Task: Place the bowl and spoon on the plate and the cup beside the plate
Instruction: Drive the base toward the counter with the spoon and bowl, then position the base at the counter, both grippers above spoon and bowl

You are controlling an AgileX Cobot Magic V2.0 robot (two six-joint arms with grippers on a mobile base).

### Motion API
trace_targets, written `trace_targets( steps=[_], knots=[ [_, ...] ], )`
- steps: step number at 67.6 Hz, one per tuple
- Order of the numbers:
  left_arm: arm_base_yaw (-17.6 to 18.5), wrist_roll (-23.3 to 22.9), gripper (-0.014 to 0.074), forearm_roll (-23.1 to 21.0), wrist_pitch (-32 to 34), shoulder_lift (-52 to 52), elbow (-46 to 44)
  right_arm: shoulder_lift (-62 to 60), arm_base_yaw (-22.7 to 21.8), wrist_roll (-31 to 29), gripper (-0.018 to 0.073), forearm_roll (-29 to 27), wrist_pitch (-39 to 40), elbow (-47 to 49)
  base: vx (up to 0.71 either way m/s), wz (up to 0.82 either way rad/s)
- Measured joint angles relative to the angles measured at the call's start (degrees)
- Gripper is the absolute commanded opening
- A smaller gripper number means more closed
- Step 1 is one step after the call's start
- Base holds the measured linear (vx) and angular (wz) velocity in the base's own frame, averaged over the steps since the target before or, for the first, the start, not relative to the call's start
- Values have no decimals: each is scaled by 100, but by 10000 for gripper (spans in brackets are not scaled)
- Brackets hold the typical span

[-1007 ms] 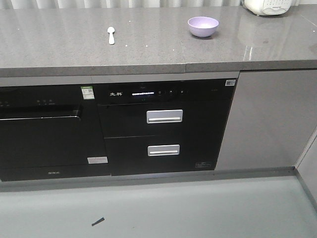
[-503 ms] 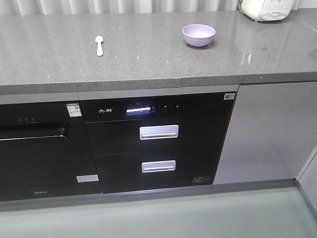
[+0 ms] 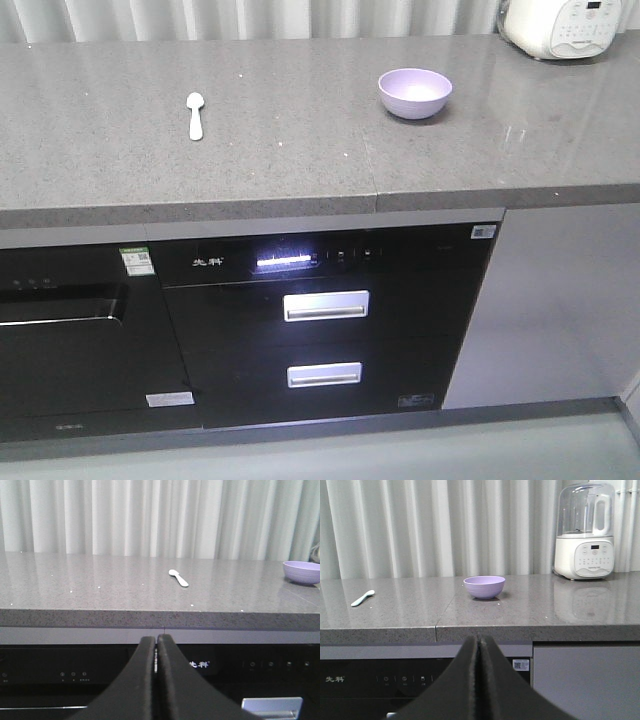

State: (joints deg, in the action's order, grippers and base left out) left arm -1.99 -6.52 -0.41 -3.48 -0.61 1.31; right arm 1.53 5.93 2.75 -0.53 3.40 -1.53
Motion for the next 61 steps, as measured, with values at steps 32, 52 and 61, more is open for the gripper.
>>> trace_targets(
  steps=[32,52,61],
  knots=[
    [0,0,-6,0,0,0,0,0,0,0,-11,0,0,0,19,12],
    [0,0,-6,0,0,0,0,0,0,0,-11,0,0,0,18,5],
    [0,0,-6,0,0,0,0,0,0,0,-11,0,0,0,18,0]
  ],
)
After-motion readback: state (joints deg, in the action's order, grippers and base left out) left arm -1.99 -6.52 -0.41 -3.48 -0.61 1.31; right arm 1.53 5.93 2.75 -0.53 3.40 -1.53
